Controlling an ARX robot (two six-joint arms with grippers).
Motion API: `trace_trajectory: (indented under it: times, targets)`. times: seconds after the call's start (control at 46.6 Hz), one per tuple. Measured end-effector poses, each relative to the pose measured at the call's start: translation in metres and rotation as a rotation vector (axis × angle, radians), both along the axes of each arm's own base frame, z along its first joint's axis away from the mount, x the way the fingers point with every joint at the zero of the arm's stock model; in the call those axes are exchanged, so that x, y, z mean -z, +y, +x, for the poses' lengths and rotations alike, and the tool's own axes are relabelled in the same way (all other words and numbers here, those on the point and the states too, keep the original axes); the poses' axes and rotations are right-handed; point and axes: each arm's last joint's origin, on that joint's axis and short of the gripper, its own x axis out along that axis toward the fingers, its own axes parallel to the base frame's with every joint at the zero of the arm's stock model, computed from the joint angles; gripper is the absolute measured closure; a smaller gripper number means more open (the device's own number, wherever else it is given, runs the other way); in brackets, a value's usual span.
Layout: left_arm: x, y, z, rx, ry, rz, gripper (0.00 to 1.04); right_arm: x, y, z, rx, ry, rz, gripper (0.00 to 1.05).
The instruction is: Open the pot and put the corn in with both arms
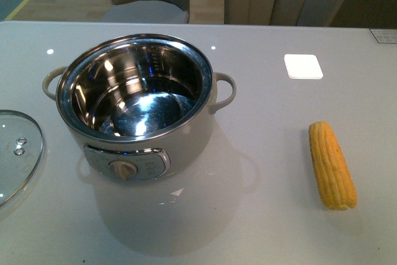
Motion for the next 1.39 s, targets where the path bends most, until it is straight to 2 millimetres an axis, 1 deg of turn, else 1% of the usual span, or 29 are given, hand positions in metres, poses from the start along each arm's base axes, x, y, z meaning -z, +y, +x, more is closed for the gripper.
trace_trajectory:
  times: [0.129,0.857,0.922,0.986,1.265,1.308,1.393]
  targets:
    - [0.007,0.000,-0.004,-0.007,-0.008,0.000,1.01,0.000,0.000,0.000,0.000,0.000,0.000,0.09]
    - [0.006,0.000,-0.021,-0.006,-0.015,0.000,1.01,0.000,0.000,0.000,0.000,0.000,0.000,0.09]
    - [0.010,0.000,-0.028,-0.006,0.018,0.000,1.01,0.000,0.000,0.000,0.000,0.000,0.000,0.09]
    - [0.009,0.000,-0.032,-0.006,-0.007,0.000,1.01,0.000,0.000,0.000,0.000,0.001,0.000,0.09]
    - [0.009,0.000,-0.032,-0.006,-0.011,0.000,1.01,0.000,0.000,0.000,0.000,0.001,0.000,0.09]
    - [0.009,0.000,-0.032,-0.006,-0.011,0.000,0.97,0.000,0.000,0.000,0.000,0.001,0.000,0.09]
    - [0.009,0.000,-0.032,-0.006,-0.011,0.000,0.83,0.000,0.000,0.000,0.000,0.001,0.000,0.09]
